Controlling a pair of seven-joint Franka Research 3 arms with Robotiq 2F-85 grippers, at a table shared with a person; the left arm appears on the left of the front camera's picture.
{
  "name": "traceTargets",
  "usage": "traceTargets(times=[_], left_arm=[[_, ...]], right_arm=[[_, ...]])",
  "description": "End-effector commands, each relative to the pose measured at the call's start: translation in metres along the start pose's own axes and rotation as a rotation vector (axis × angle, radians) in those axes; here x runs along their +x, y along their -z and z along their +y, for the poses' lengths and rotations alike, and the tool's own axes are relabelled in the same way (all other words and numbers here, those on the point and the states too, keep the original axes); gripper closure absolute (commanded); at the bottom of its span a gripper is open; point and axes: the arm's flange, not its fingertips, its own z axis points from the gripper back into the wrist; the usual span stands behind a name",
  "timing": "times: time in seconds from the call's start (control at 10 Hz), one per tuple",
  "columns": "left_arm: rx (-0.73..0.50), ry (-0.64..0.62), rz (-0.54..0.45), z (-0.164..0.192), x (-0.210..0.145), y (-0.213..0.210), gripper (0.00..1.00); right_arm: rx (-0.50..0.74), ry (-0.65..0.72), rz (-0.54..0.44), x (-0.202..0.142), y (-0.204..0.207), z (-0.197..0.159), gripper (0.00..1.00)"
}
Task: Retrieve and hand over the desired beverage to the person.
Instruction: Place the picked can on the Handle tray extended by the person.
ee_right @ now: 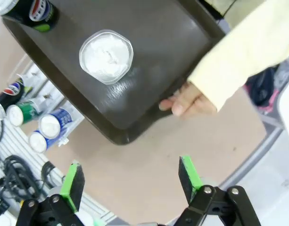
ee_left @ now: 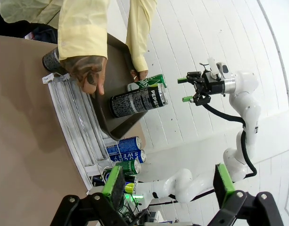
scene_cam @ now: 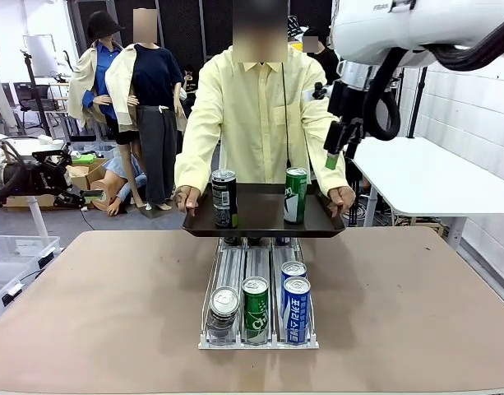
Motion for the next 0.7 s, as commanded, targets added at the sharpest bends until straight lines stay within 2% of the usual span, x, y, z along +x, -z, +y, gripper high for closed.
traceTargets(times=[0.0, 0.6], left_arm=[[0.009, 0.004, -0.004, -0.0022, -0.0012, -0.0002, 0.00], [0.009, 0.004, -0.004, -0.0022, -0.0012, -0.0002, 0.00]], right_arm=[[-0.003, -0.022, 0.003, 0.0129, 0.0048, 0.0032, 0.00], [-0.003, -0.022, 0.003, 0.0129, 0.0048, 0.0032, 0.00]])
